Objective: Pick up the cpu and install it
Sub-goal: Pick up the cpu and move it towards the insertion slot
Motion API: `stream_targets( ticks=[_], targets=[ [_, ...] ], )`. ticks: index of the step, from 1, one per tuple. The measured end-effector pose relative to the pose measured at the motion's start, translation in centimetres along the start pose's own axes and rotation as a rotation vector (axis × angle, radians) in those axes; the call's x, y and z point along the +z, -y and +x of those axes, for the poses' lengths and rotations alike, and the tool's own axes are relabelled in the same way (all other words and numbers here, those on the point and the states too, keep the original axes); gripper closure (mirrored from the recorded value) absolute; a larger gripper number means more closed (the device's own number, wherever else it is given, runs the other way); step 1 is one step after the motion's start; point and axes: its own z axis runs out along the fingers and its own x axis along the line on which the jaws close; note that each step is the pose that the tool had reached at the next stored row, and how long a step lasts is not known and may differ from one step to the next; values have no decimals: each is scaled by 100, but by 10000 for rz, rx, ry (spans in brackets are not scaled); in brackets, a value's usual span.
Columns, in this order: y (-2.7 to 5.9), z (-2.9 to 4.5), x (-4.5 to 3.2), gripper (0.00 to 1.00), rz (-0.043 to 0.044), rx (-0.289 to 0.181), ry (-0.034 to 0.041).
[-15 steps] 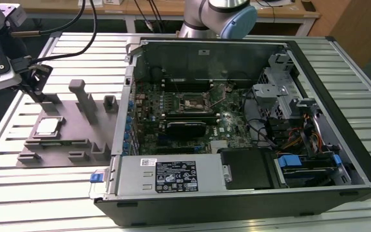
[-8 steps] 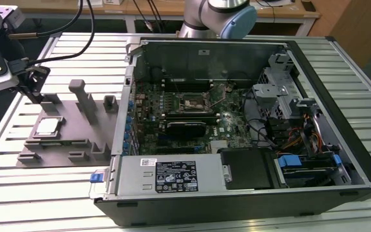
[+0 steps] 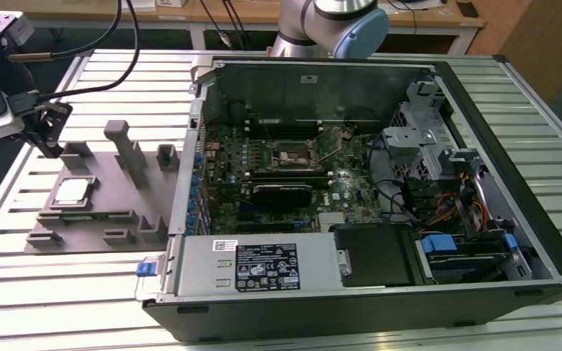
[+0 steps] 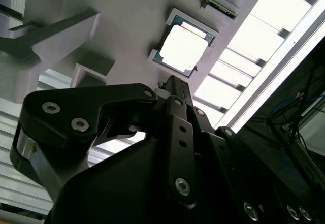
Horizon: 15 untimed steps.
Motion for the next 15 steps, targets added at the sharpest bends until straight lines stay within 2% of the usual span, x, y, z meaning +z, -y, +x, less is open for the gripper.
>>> stream_targets(
  ticks=[15],
  targets=[
    [10,101,56,89,3,0,1]
  ],
)
